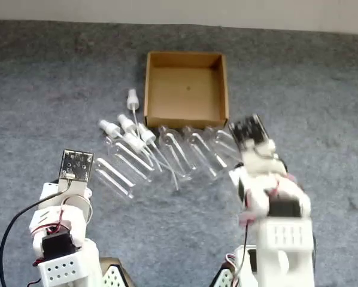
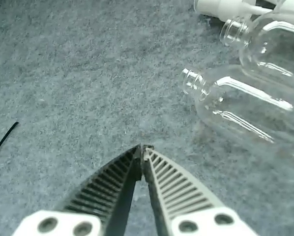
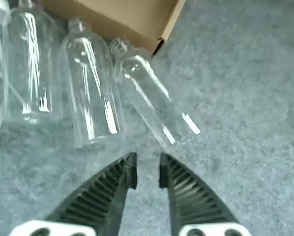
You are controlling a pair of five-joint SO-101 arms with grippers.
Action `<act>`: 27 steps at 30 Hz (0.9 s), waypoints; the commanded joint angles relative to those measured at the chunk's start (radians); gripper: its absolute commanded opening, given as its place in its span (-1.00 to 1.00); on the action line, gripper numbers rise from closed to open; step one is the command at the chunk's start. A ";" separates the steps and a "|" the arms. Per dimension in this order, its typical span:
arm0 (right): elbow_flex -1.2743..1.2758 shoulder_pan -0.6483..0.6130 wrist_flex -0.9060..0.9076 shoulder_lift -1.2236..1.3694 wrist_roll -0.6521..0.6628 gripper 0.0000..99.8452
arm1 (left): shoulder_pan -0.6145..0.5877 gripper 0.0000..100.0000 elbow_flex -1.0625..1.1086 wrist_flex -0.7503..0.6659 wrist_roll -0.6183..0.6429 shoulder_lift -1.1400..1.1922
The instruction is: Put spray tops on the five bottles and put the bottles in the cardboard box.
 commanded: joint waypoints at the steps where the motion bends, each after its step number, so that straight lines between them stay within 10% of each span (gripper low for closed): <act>1: -0.268 -0.036 0.074 0.311 0.083 -0.60 | -0.015 -0.99 0.019 0.003 -0.008 -0.007; 15: -1.006 -0.084 0.424 0.997 0.328 -0.42 | -0.015 -0.99 0.019 0.003 -0.008 -0.007; 27: -1.109 -0.087 0.441 1.208 0.402 -0.42 | -0.015 -0.99 0.019 0.003 -0.008 -0.005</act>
